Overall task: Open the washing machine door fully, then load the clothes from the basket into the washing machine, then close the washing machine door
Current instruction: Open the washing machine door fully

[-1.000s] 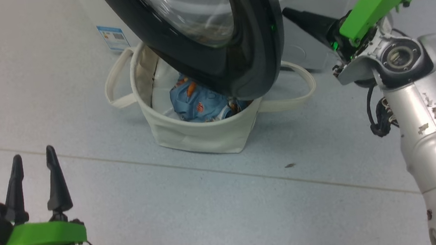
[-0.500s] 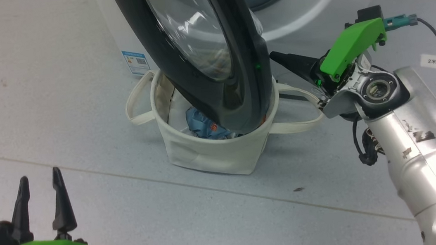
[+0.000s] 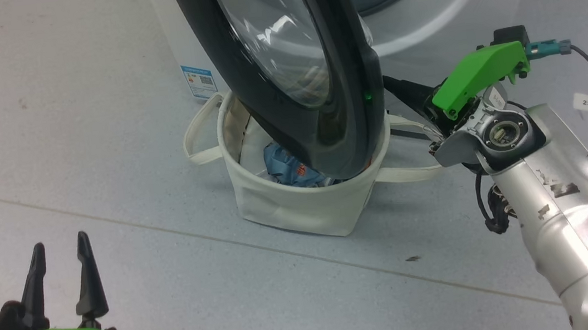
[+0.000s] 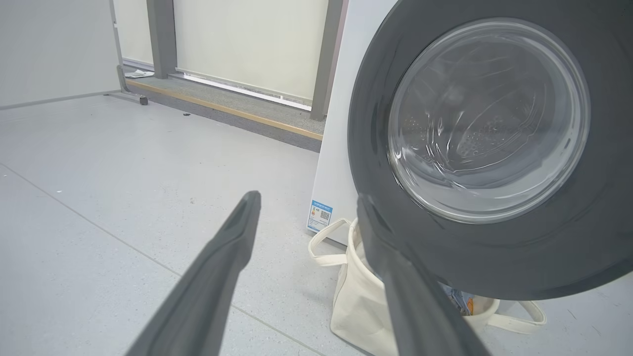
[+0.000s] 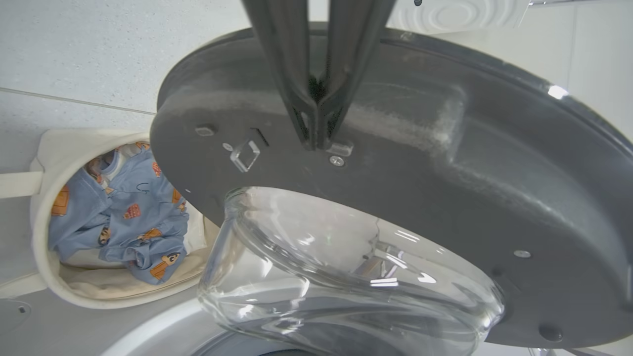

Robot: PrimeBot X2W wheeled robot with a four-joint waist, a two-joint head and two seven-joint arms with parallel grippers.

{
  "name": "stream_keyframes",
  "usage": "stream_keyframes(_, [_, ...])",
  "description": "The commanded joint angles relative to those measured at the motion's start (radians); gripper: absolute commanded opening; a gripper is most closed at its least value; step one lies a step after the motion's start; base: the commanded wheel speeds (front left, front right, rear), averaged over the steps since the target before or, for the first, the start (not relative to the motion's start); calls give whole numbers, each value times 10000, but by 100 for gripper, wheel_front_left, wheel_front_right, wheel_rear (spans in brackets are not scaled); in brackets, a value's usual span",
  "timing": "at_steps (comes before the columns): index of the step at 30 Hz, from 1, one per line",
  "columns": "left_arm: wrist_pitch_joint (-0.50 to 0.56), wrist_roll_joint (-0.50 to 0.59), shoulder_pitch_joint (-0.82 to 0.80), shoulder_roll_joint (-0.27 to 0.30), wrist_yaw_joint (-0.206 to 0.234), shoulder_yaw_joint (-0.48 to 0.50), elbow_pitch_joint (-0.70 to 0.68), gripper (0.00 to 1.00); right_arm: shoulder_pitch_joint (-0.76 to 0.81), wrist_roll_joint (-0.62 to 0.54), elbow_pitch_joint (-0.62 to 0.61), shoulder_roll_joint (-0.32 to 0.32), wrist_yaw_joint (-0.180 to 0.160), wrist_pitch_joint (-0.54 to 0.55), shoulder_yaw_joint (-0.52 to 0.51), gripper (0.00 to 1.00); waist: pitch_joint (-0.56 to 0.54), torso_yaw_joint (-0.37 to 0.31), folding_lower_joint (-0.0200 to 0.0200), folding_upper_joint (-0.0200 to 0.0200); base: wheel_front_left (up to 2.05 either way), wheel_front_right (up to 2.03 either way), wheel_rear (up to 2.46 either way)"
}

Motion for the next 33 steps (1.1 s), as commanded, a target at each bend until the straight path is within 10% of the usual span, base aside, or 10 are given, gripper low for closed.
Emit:
stream_keyframes(1, [-61, 34, -286, 275, -59, 215, -279, 100, -437, -123, -241, 98, 75, -74, 281, 0, -19, 82, 0, 1, 0, 0, 0])
stream_keyframes(33, [-61, 16, 250, 645, -44, 62, -694, 100, 244, 343, -1086, 159, 75, -301, 2624, 0, -857, 2543, 0, 1, 0, 0, 0])
